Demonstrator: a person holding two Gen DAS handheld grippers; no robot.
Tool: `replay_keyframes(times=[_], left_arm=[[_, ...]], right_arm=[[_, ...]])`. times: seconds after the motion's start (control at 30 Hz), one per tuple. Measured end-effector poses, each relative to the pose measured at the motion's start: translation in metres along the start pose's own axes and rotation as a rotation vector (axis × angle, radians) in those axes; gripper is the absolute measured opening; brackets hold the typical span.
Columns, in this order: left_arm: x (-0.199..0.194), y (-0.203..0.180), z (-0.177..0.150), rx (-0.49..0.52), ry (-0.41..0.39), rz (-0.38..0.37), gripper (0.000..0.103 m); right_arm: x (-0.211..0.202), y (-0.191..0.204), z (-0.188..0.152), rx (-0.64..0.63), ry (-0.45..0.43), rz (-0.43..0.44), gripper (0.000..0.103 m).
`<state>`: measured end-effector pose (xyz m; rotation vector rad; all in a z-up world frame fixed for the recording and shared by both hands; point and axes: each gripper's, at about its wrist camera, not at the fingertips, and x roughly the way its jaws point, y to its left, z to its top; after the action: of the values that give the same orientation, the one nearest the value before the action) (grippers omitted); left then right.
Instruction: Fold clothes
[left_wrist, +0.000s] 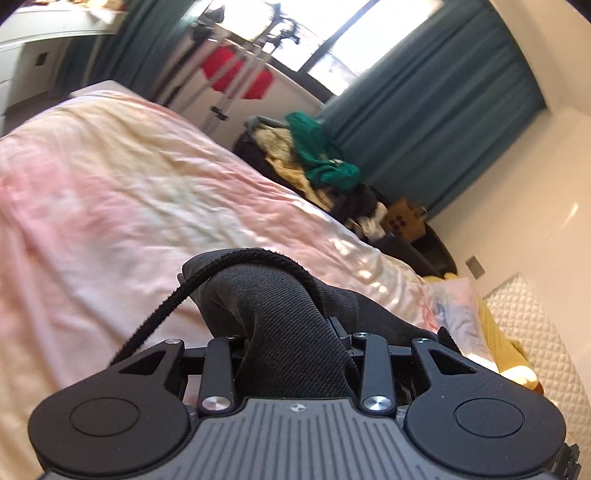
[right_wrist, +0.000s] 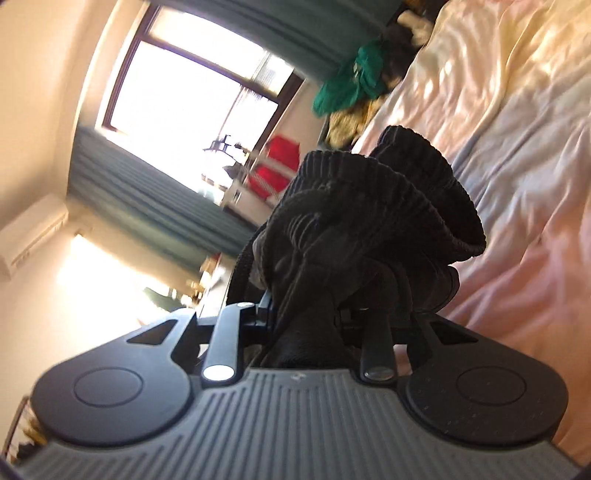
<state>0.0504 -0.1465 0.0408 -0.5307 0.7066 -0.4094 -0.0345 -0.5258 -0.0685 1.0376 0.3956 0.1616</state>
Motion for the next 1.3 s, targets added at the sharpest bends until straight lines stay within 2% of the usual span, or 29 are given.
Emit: replay_keyframes(times=[0.17,0.33,0.5,0.57,0.63,0.73,0.77,0.87,0.97,1.03,1.13,1.23,1.3], left_arm=[[0.091,-0.065,0.012,0.022,0.009,-0.037,0.035],[0.184,-0.092,0.03,0.047,0.031,-0.071,0.036],[0.268,-0.076,0.023,0.122,0.062,-0.098,0.037],[0.297,-0.054,0.011,0.115,0.119,-0.071,0.037],[0.309,-0.028,-0.006,0.096,0.146,-0.06,0.041],[0.311,0.001,-0.027,0.157,0.188,-0.074,0.053],[0.307,0.006,-0.031,0.182,0.193,-0.079,0.053],[0.292,0.016,-0.041,0.254,0.184,-0.089,0.067],[0.272,0.004,-0.038,0.332,0.172,-0.042,0.072],[0.253,-0.011,-0.034,0.409,0.136,0.01,0.076],[0.217,-0.035,-0.028,0.513,0.099,0.045,0.079],[0.173,-0.057,-0.025,0.565,0.058,0.045,0.081],[0.143,-0.07,-0.025,0.591,0.041,0.036,0.081]], right_arm=[[0.012,-0.037,0.078,0.031,-0.105,-0.037,0.031],[0.036,-0.071,0.132,-0.004,-0.164,-0.067,0.032],[0.068,-0.121,0.15,-0.008,-0.205,-0.092,0.032],[0.078,-0.142,0.146,0.002,-0.178,-0.137,0.032],[0.085,-0.16,0.132,0.003,-0.117,-0.185,0.032],[0.083,-0.178,0.105,0.014,-0.078,-0.219,0.033],[0.08,-0.183,0.096,0.038,-0.077,-0.225,0.034],[0.072,-0.198,0.076,0.1,-0.107,-0.211,0.039],[0.067,-0.207,0.067,0.174,-0.123,-0.198,0.043],[0.063,-0.2,0.072,0.215,-0.095,-0.229,0.047],[0.049,-0.17,0.077,0.183,-0.053,-0.329,0.048],[0.028,-0.138,0.077,0.105,-0.042,-0.406,0.048],[0.01,-0.115,0.077,0.044,-0.055,-0.414,0.047]])
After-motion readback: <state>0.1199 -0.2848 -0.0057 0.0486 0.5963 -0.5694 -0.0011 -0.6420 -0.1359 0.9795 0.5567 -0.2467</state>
